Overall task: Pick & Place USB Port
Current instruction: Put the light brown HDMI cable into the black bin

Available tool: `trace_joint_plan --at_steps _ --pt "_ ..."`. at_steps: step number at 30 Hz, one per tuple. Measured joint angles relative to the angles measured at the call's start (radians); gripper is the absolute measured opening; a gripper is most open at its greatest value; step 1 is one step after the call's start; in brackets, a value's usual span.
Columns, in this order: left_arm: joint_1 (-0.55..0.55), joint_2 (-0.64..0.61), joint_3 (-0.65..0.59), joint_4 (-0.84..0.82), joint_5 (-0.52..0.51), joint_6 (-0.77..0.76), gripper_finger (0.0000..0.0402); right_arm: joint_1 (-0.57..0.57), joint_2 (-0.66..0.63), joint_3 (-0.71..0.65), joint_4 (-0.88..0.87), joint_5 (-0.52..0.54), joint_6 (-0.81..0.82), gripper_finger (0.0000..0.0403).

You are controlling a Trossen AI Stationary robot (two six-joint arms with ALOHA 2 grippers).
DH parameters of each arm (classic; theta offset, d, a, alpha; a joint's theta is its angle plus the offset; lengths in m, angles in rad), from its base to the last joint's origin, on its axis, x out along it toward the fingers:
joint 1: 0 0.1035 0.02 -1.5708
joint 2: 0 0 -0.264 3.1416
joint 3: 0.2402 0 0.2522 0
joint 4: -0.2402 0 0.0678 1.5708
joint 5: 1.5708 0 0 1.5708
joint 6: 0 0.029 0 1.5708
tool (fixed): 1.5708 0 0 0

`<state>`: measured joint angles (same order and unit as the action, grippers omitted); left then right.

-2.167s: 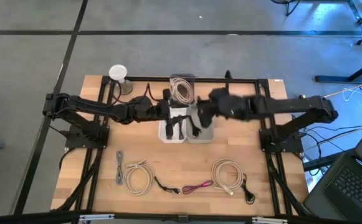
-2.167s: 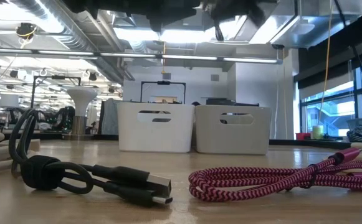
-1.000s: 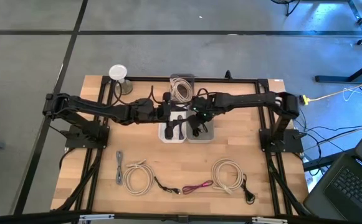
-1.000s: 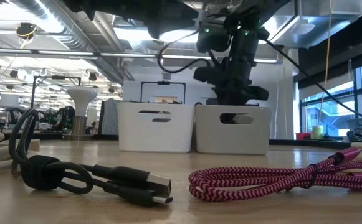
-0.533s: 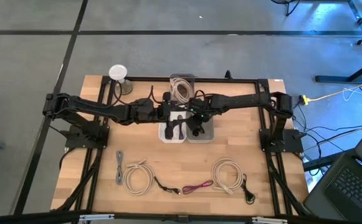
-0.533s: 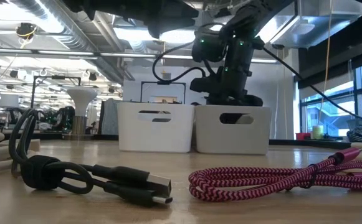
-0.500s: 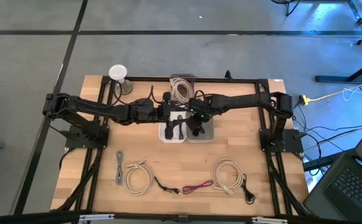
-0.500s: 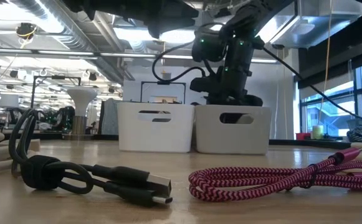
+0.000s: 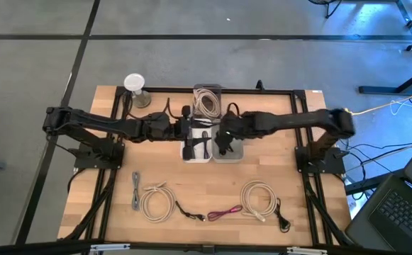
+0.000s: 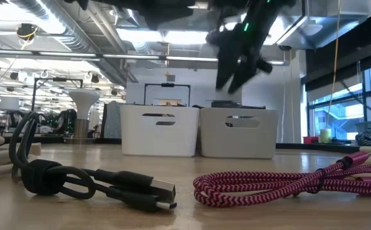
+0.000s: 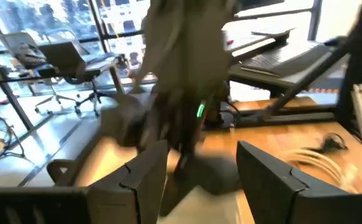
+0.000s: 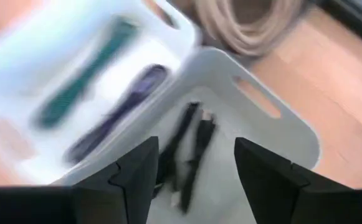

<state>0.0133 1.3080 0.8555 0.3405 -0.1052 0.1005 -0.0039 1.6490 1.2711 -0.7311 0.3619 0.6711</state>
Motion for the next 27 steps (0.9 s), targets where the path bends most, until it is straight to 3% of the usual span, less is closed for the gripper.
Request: trace_joint_plan --at_steps 8,16,21,27 --pt "-0.112 -0.142 0.000 -0.313 0.044 -0.067 0.0184 0.288 -0.144 0.001 -0.017 -0.047 -0.045 0.0214" --pt "-0.312 -0.189 0.000 -0.553 0.047 -0.249 0.0184 0.572 -0.086 0.000 0.086 -0.123 -0.012 0.0215" --pt "-0.433 -0.155 0.000 -0.622 0.024 -0.329 0.0184 0.661 -0.002 0.000 0.150 -0.123 -0.002 0.0215" --pt "-0.541 -0.062 0.000 -0.730 -0.026 -0.453 0.0184 0.677 0.057 0.000 0.114 -0.138 0.091 0.0215"
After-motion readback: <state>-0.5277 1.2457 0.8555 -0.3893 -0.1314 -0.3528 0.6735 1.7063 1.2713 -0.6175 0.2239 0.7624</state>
